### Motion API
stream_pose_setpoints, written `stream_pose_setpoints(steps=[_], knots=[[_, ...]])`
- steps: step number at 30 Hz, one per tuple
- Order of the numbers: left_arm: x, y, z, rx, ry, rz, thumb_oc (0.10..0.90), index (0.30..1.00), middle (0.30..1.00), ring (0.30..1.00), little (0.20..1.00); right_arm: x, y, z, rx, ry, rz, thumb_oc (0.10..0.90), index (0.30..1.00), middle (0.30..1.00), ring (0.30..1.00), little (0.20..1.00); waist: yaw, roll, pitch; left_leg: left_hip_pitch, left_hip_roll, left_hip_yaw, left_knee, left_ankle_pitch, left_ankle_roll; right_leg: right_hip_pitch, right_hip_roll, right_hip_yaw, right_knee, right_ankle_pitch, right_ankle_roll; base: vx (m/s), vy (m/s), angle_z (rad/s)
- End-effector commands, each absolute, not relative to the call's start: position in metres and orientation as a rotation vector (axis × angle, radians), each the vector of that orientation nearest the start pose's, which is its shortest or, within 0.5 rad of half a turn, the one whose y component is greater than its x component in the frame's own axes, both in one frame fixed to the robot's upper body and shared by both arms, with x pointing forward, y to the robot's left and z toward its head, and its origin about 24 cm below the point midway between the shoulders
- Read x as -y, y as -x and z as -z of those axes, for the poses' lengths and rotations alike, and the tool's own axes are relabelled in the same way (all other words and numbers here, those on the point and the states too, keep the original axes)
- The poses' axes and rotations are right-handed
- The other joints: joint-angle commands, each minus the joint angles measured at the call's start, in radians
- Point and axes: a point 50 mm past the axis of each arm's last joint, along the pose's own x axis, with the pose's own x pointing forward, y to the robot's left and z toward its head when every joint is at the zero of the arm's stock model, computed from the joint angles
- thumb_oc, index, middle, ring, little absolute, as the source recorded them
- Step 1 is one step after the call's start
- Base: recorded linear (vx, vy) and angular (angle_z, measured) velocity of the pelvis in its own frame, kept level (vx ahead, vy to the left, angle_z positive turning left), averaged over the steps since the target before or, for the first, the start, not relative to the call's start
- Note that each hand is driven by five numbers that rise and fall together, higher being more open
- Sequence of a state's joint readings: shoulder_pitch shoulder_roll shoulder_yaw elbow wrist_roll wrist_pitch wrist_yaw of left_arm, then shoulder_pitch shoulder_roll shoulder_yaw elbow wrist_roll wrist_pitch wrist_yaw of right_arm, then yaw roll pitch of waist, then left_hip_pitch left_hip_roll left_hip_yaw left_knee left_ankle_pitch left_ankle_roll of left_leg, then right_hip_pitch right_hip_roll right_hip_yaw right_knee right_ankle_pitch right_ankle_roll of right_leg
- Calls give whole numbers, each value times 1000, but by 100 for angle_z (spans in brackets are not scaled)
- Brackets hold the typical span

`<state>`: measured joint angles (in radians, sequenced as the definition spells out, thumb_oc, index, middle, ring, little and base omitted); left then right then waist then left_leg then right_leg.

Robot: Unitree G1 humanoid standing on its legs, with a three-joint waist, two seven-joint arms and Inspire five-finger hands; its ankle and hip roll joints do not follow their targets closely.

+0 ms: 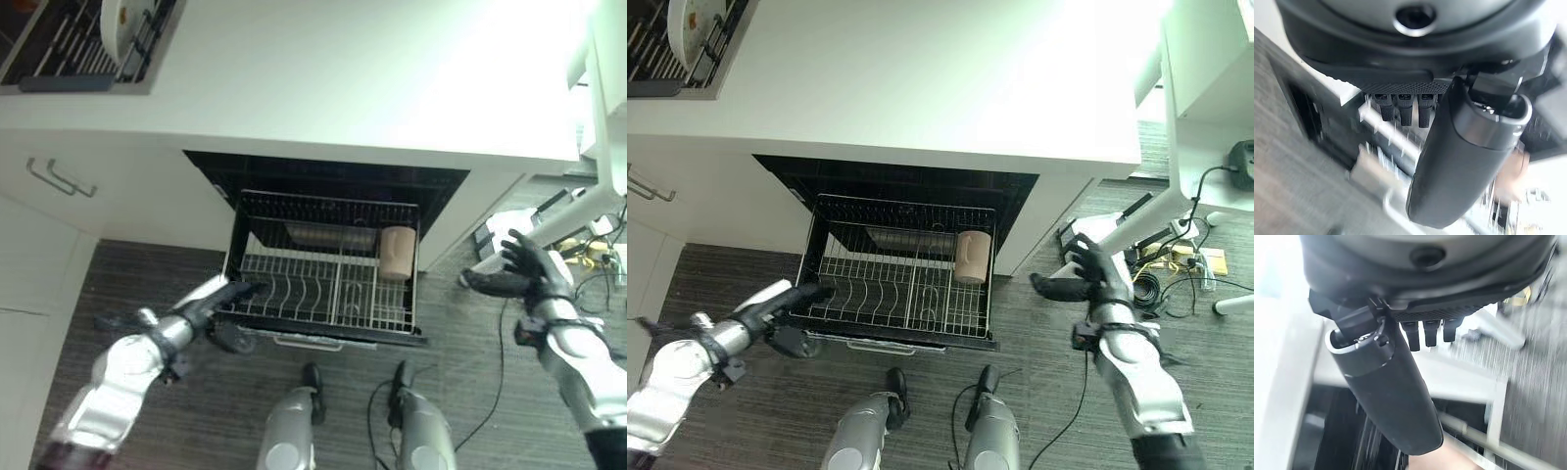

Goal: Place the dishes in the dishwasher.

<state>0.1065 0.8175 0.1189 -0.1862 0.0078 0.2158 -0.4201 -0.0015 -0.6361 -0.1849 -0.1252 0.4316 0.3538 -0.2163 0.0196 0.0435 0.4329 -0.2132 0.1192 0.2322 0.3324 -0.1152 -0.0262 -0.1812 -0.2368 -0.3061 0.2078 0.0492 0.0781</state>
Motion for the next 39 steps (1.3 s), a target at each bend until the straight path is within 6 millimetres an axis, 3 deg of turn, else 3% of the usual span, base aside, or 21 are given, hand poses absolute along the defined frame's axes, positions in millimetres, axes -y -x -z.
stream_pose_setpoints(steps=[1, 5, 8, 9, 10, 12, 13, 14, 15, 20, 22, 23, 24, 27, 28, 29, 30, 33, 36, 37, 39], knots=[[-276, -233, -151, -29, -804, 288, 800, 900, 900, 900, 900, 291, -257, -172, 233, 246, 320, 800, 900, 900, 900, 900, 10, -19, -110, 68, 40, 13, -32, -42, -60, 43, -122, 14, 92, -77, 149, 152, 135, -6], [-278, -205, -205, 387, -745, 188, 800, 900, 900, 900, 900, 304, -227, -173, 302, 171, 414, 800, 900, 900, 900, 900, 20, -46, -146, 96, -11, 13, -32, -75, -31, 75, -166, 7, 92, -36, 163, 186, 179, 8], [-274, -190, -226, 687, -496, 103, 800, 900, 900, 900, 900, 283, -225, -166, 364, 136, 342, 800, 900, 900, 900, 900, 9, -60, -176, 108, -32, -2, -32, -100, -10, 91, -134, 3, 92, -29, 160, 141, 210, -26], [-276, -190, -224, 724, -434, 53, 800, 900, 900, 900, 900, 274, -227, -165, 382, 152, 305, 800, 900, 900, 900, 900, 19, -57, -183, 113, -21, 15, -32, -101, 2, 136, -90, -56, 92, -45, 146, 28, 128, -53], [-276, -193, -220, 731, -376, 38, 800, 900, 900, 900, 900, 270, -229, -166, 396, 150, 289, 800, 900, 900, 900, 900, 14, -53, -187, 112, -17, 19, -32, -97, 13, 170, -17, -68, 92, -65, 132, 19, 84, -44], [-274, -204, -214, 722, -298, 25, 800, 900, 900, 900, 900, 269, -233, -170, 414, 117, 292, 800, 900, 900, 900, 900, -10, -46, -193, 99, -21, 1, -32, -79, 18, 188, 130, -31, 92, -64, 105, -8, -35, -39], [-273, -208, -210, 711, -274, 23, 800, 900, 900, 900, 900, 269, -234, -171, 423, 98, 290, 800, 900, 900, 900, 900, -20, -46, -195, 99, -32, -13, -32, -77, 16, 175, 177, -19, 92, -48, 95, -18, -132, -9], [-271, -212, -206, 703, -244, 15, 800, 900, 900, 900, 900, 269, -234, -171, 437, 84, 284, 800, 900, 900, 900, 900, -26, -47, -194, 105, -46, -29, -32, -79, 12, 150, 184, -36, 92, -28, 90, 18, -205, 12], [-270, -215, -201, 696, -212, 11, 800, 900, 900, 900, 900, 268, -233, -169, 451, 76, 275, 800, 900, 900, 900, 900, -23, -51, -199, 118, -63, -28, -32, -90, 22, 133, 152, -100, 92, -12, 83, 30, -189, 10], [-270, -215, -188, 660, -74, 33, 800, 900, 900, 900, 900, 273, -224, -174, 480, 52, 277, 800, 900, 900, 900, 900, -47, -50, -214, 174, -109, -63, -32, -107, 29, 109, 146, -98, 92, -54, 45, 67, -209, 18], [-257, -222, -182, 638, -38, 69, 800, 900, 900, 900, 900, 269, -228, -175, 493, 85, 297, 800, 900, 900, 900, 900, -54, -40, -218, 223, -104, -18, -32, -97, 1, 139, 143, -103, 92, -153, -4, 66, -120, 19], [-252, -223, -180, 631, -23, 79, 800, 900, 900, 900, 900, 268, -229, -177, 491, 98, 304, 800, 900, 900, 900, 900, -50, -37, -215, 223, -88, -12, -32, -52, -20, 159, 137, -93, 92, -176, -12, 62, 78, 6], [-250, -223, -179, 623, 8, 83, 800, 900, 900, 900, 900, 268, -233, -182, 486, 101, 303, 800, 900, 900, 900, 900, -51, -38, -212, 213, -34, 12, -32, -21, -43, 173, 118, -74, 92, -191, -15, 42, 144, 2], [-252, -217, -180, 635, 27, 49, 800, 900, 900, 900, 900, 267, -236, -187, 493, 110, 269, 800, 900, 900, 900, 900, -55, -41, -220, 178, 62, 1, -32, -5, -76, 165, 102, -6, 92, -209, -6, 35, 390, -31], [-256, -211, -178, 651, 74, 12, 800, 900, 900, 900, 900, 270, -231, -192, 508, 124, 243, 800, 900, 900, 900, 900, -61, -42, -231, 122, 150, -50, -32, 51, -115, 158, 87, 56, 92, -227, -1, 44, 431, -59], [-256, -211, -178, 650, 75, 13, 800, 900, 900, 900, 900, 271, -231, -192, 508, 124, 243, 800, 900, 900, 900, 900, -60, -40, -234, 120, 151, -50, -32, 52, -116, 155, 88, 57, 92, -227, -2, 70, 542, -81], [-257, -209, -176, 656, 88, -1, 800, 900, 900, 900, 900, 273, -229, -194, 515, 133, 237, 800, 900, 900, 900, 900, -59, -40, -238, 99, 174, -100, -32, 72, -131, 153, 80, 87, 92, -235, 1, 60, 372, -70], [-257, -206, -172, 666, 85, -15, 800, 900, 900, 900, 900, 275, -229, -202, 527, 137, 218, 800, 900, 900, 900, 900, -58, -36, -250, 99, 174, -147, -32, 40, -141, 131, 46, 122, 92, -228, 20, 44, 381, -68], [-260, -205, -175, 677, 56, 0, 800, 900, 900, 900, 900, 277, -229, -203, 538, 147, 243, 800, 900, 900, 900, 900, -63, -20, -258, 114, 180, -89, -32, 9, -148, 119, -16, 112, 92, -201, 68, 11, 515, -52], [-263, -207, -178, 674, 34, 15, 800, 900, 900, 900, 900, 276, -228, -200, 541, 141, 265, 800, 900, 900, 900, 900, -62, -19, -257, 119, 165, -81, -32, -6, -143, 119, -49, 110, 92, -182, 98, 19, 404, -17], [-264, -208, -180, 669, 22, 33, 800, 900, 900, 900, 900, 276, -225, -197, 544, 133, 285, 800, 900, 900, 900, 900, -60, -22, -255, 120, 138, -86, -32, -21, -129, 122, -74, 109, 92, -162, 117, 29, 423, 20]])
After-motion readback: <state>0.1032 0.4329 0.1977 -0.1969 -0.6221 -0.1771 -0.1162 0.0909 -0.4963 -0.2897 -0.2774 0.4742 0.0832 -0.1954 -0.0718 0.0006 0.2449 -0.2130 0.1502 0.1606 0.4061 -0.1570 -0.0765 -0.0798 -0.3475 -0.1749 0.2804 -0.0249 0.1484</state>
